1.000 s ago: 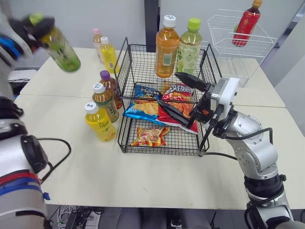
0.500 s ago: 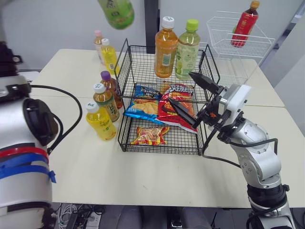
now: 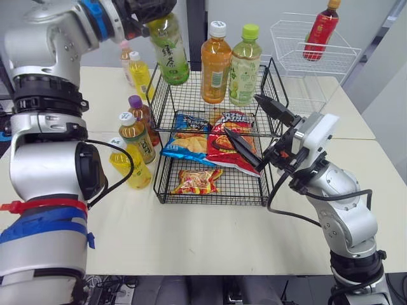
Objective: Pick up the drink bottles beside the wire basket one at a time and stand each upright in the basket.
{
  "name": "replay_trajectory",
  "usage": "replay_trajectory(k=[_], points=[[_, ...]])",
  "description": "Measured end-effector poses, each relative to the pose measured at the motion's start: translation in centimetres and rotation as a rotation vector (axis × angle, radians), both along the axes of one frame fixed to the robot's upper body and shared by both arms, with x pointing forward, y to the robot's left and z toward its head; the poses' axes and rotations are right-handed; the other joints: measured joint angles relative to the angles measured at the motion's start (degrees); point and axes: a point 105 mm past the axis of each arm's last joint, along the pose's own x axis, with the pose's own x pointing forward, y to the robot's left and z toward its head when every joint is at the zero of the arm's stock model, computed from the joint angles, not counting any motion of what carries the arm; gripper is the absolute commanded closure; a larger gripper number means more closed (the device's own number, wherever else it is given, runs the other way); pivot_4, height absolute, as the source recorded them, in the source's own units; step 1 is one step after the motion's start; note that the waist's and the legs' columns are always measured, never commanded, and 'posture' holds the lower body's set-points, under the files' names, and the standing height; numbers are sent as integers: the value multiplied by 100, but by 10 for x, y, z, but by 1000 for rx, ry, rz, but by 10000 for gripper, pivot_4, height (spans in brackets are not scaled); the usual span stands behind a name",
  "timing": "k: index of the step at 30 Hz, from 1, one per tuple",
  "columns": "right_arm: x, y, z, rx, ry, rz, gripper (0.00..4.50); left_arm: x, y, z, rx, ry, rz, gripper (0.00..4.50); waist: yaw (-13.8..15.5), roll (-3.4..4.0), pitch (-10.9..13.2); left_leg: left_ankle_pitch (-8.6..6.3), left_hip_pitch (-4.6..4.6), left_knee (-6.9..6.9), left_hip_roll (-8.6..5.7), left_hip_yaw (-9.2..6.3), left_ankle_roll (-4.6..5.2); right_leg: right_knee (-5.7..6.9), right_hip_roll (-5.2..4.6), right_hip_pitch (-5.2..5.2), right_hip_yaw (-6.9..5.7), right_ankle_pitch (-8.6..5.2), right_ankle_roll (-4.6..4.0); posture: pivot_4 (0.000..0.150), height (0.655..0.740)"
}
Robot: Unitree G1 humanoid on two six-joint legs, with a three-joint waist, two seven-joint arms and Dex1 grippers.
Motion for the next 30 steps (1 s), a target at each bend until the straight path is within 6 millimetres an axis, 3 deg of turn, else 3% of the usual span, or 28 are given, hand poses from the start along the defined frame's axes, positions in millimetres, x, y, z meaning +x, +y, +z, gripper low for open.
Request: replay_trajectory(k=[7,17,20,23,26,30], points=[[1,4,-2,-6,9,-4,0,15,-14,-25,3,53,-25,31479,-12,0,0,0,1,-1,0,2,0,0,1,0,2,0,0,1500,7400],[1,4,-2,-9,8,-3,0,13,-8,-25,4,53,-29,311,-18,1,-1,0,4,-1,1,1,0,4,1,1,1,0,0,1500,7400],[-1,5,-3,-14,12,20,0,1,7,-5,-29,-20,-8,114,-34,2,-1,0,7,-3,2,3,0,3,2,0,5,0,0,1500,7400],[-2,7,-4,-26,15,53,0,-14,35,7,-85,-101,39,114,-40,6,-3,0,26,-6,2,9,-1,6,2,13,13,-1,-2,1500,7400],[-2,12,-3,-49,21,123,0,-33,72,0,-138,-121,119,114,-64,7,-3,0,43,-7,3,16,0,7,2,23,24,-1,-2,1500,7400],[-1,15,-6,-94,40,231,0,-69,123,-24,-144,-105,275,114,-94,5,-4,0,45,-6,6,10,0,13,3,28,19,-1,-2,1500,7400]])
